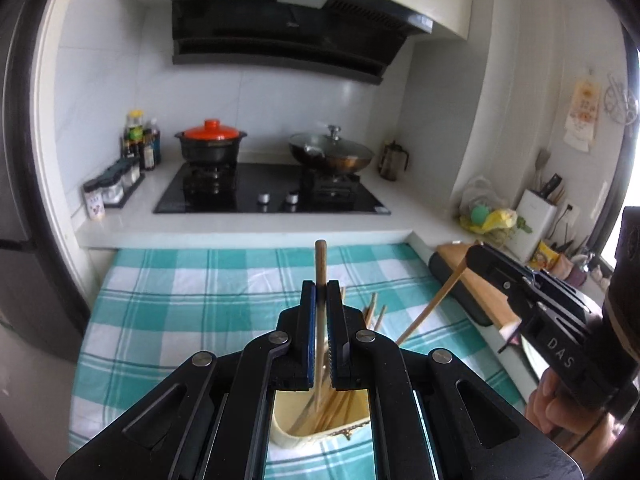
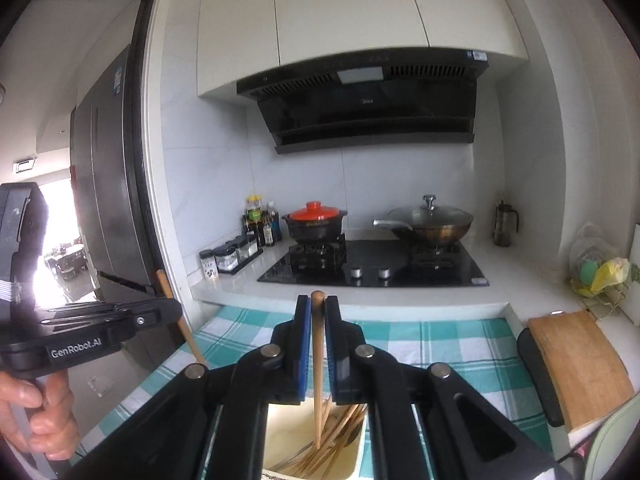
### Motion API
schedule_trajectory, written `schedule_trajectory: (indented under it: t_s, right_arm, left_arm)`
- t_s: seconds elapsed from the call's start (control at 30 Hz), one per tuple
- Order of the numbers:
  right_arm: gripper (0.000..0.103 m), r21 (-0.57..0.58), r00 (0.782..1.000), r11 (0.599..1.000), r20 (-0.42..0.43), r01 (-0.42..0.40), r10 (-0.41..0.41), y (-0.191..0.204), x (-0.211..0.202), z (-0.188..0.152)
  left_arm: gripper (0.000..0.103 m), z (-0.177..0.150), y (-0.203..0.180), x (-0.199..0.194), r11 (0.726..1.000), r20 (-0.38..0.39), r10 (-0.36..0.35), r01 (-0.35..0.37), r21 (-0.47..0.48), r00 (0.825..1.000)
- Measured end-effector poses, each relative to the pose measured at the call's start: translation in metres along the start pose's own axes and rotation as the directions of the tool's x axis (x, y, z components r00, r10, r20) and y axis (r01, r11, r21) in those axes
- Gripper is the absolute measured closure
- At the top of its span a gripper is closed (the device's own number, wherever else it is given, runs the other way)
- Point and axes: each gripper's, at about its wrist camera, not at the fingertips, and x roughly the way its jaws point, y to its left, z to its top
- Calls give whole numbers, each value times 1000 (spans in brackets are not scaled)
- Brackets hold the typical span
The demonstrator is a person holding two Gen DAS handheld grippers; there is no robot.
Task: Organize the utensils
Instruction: 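Lower both held chopsticks into the cream box, then open both tools and withdraw them from the box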
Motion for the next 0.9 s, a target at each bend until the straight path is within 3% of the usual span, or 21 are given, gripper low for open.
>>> schedule_trajectory:
  t_s: [0.07, 0.2, 0.23, 0.3, 0.33, 0.37, 0.47, 0.53, 0.6, 0.67, 0.77, 0.83, 0.9]
  right_arm:
    - [96, 51, 994, 998, -104, -28, 33, -9, 35, -15]
    - [92, 157, 945, 987, -315, -42, 90, -28, 99, -47]
    - [92, 159, 940, 987, -331, -27, 79, -30, 105, -53]
    - [81, 148, 945, 989, -322, 0, 48, -32, 107, -58]
    - [61, 144, 952, 990, -305, 4, 40, -32, 102, -60]
    - [44, 138, 959, 990, -282, 14, 25, -33, 94, -62]
    - [41, 91, 973, 994, -226, 63, -41, -30, 62, -66]
    - [40, 64, 976, 994, -203, 92, -77, -25, 38, -69]
    - [36, 43, 979, 993, -175, 109, -100, -20, 11, -76]
    - [22, 28, 980, 991, -157, 128, -122, -11, -14, -84]
    - [17, 6, 975, 988, -163, 153, -150, 4, -52, -104]
    - [16, 9, 973, 989, -177, 151, -147, 13, -75, -120]
    - [10, 15, 971, 987, -181, 160, -155, 20, -96, -135]
  left_arm:
    - [100, -12, 3, 33, 1000, -68, 5, -6, -7, 998]
    - [97, -37, 10, 83, 999, -180, 38, -41, -9, 983]
    - [90, -42, 13, 89, 999, -197, 42, -45, -12, 979]
    - [66, -52, 17, 89, 999, -202, 43, -47, -14, 978]
    - [47, -56, 18, 83, 999, -188, 51, -53, -8, 981]
    - [36, -60, 19, 74, 998, -163, 63, -64, 0, 985]
    - [13, -73, 19, 39, 993, -83, 117, -115, 26, 990]
    - [6, -83, 16, 14, 987, -38, 161, -159, 34, 986]
    - [4, -97, 10, -12, 982, 7, 181, -181, 59, 984]
    - [1, -112, 0, -39, 975, 54, 198, -203, 86, 979]
    - [1, -138, -13, -75, 970, 98, 209, -219, 109, 973]
    - [0, -153, -19, -91, 975, 74, 186, -194, 109, 980]
    - [0, -169, -25, -96, 980, 2, 164, -163, 117, 986]
